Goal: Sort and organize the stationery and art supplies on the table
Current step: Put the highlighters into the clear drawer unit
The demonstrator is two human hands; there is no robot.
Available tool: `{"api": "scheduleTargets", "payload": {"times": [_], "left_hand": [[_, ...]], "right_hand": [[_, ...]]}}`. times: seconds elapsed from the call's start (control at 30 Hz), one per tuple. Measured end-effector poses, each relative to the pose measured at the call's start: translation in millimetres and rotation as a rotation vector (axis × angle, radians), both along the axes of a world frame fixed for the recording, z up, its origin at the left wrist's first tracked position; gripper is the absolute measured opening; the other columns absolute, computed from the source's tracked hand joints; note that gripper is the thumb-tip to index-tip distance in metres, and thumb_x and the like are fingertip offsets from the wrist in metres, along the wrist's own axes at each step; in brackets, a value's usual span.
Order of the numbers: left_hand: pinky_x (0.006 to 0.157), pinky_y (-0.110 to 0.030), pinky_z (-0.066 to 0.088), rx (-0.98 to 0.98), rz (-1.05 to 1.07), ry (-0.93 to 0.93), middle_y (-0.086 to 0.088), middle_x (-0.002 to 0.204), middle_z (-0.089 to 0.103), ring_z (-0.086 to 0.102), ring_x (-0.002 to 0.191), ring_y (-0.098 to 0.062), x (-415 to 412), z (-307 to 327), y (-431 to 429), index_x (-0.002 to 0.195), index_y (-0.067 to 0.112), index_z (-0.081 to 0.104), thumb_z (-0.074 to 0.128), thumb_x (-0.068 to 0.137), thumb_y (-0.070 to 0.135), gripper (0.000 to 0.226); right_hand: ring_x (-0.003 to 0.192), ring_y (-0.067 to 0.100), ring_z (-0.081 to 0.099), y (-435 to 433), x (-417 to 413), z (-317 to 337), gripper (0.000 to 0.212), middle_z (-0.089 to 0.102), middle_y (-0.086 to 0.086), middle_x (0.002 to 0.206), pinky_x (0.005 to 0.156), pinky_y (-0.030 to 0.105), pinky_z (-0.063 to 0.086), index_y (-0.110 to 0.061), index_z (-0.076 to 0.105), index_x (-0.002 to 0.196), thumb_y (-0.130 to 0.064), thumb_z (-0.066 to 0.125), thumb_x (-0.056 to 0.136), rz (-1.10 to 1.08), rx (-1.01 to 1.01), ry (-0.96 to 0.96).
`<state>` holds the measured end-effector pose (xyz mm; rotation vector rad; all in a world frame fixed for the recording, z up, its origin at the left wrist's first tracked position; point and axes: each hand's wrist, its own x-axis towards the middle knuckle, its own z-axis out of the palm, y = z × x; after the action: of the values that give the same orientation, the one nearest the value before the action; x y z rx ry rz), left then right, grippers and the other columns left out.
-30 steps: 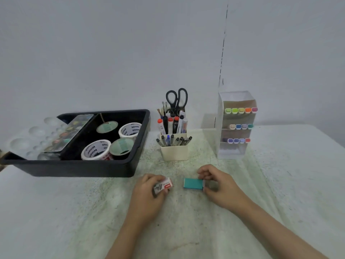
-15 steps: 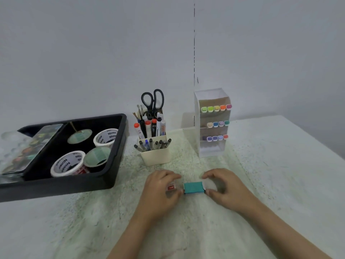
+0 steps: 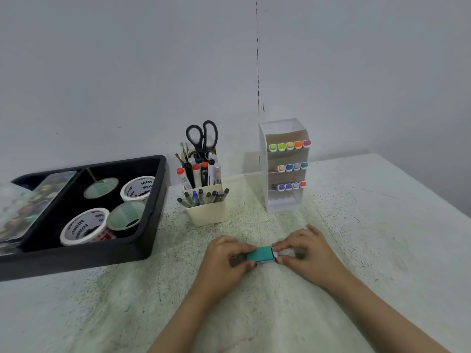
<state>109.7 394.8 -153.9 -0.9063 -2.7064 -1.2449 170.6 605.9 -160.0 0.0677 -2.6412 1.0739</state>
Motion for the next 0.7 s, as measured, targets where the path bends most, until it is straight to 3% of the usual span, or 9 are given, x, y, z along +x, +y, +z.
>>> {"api": "scheduleTargets", "payload": {"times": [0.1, 0.23, 0.37, 0.5, 0.57, 0.63, 0.7], "left_hand": [[0.084, -0.015, 0.037, -0.015, 0.037, -0.051, 0.017, 0.094, 0.054, 0.047, 0.097, -0.001, 2.5, 1.1, -1.9, 0.103, 0.04, 0.07, 0.079, 0.072, 0.027, 0.035], [0.084, -0.016, 0.037, -0.024, 0.045, -0.065, 0.017, 0.093, 0.052, 0.046, 0.097, 0.0, 3.9, 2.0, -2.3, 0.102, 0.043, 0.069, 0.079, 0.072, 0.029, 0.035], [0.083, -0.012, 0.034, -0.039, 0.049, -0.07, 0.017, 0.094, 0.052, 0.045, 0.097, -0.002, 3.7, 1.9, -2.0, 0.102, 0.043, 0.069, 0.08, 0.071, 0.03, 0.035], [0.08, -0.006, 0.03, -0.05, 0.045, -0.062, 0.017, 0.094, 0.052, 0.044, 0.097, -0.001, 3.8, 2.8, -3.1, 0.102, 0.041, 0.07, 0.079, 0.072, 0.03, 0.034], [0.08, -0.004, 0.028, -0.049, 0.047, -0.066, 0.018, 0.095, 0.052, 0.042, 0.097, 0.003, 4.8, 3.3, -3.6, 0.103, 0.042, 0.07, 0.079, 0.072, 0.031, 0.033], [0.08, -0.004, 0.028, -0.044, 0.051, -0.061, 0.02, 0.095, 0.052, 0.043, 0.098, 0.002, 5.6, 3.3, -3.7, 0.103, 0.042, 0.07, 0.079, 0.072, 0.033, 0.033], [0.081, -0.004, 0.028, -0.042, 0.052, -0.058, 0.021, 0.096, 0.053, 0.043, 0.1, 0.002, 6.0, 3.0, -4.0, 0.103, 0.042, 0.07, 0.078, 0.073, 0.035, 0.032]], "right_hand": [[0.103, -0.011, 0.047, 0.0, 0.2, -0.6, 0.022, 0.054, -0.05, 0.092, 0.11, 0.024, 0.005, -0.052, 0.064, 0.082, -0.043, 0.073, 0.064, 0.004, -0.016, -0.013], [0.102, -0.013, 0.049, -3.9, 1.4, 4.0, 0.027, 0.057, -0.045, 0.094, 0.109, 0.019, 0.005, -0.057, 0.058, 0.082, -0.044, 0.073, 0.064, -0.011, 0.011, -0.012], [0.099, -0.017, 0.054, -8.2, 2.4, 10.4, 0.041, 0.066, -0.033, 0.079, 0.111, 0.024, 0.004, -0.044, 0.052, 0.088, -0.025, 0.081, 0.068, 0.021, -0.036, -0.074], [0.101, -0.023, 0.051, -10.3, 4.3, 16.6, 0.045, 0.068, -0.025, 0.09, 0.115, 0.026, -0.005, -0.046, 0.049, 0.098, -0.023, 0.078, 0.073, 0.044, -0.048, -0.114], [0.105, -0.029, 0.043, -13.2, 8.8, 15.5, 0.051, 0.064, -0.024, 0.106, 0.114, 0.029, -0.015, -0.051, 0.039, 0.114, -0.028, 0.071, 0.082, 0.083, -0.028, -0.124], [0.113, -0.033, 0.029, -17.6, 15.0, 10.9, 0.063, 0.051, -0.023, 0.125, 0.109, 0.028, -0.028, -0.051, 0.014, 0.134, -0.038, 0.057, 0.09, 0.147, 0.01, -0.137], [0.123, -0.03, 0.014, -21.3, 20.3, 6.9, 0.071, 0.032, -0.028, 0.133, 0.102, 0.025, -0.035, -0.045, -0.013, 0.138, -0.048, 0.039, 0.09, 0.183, 0.101, -0.161]]}}
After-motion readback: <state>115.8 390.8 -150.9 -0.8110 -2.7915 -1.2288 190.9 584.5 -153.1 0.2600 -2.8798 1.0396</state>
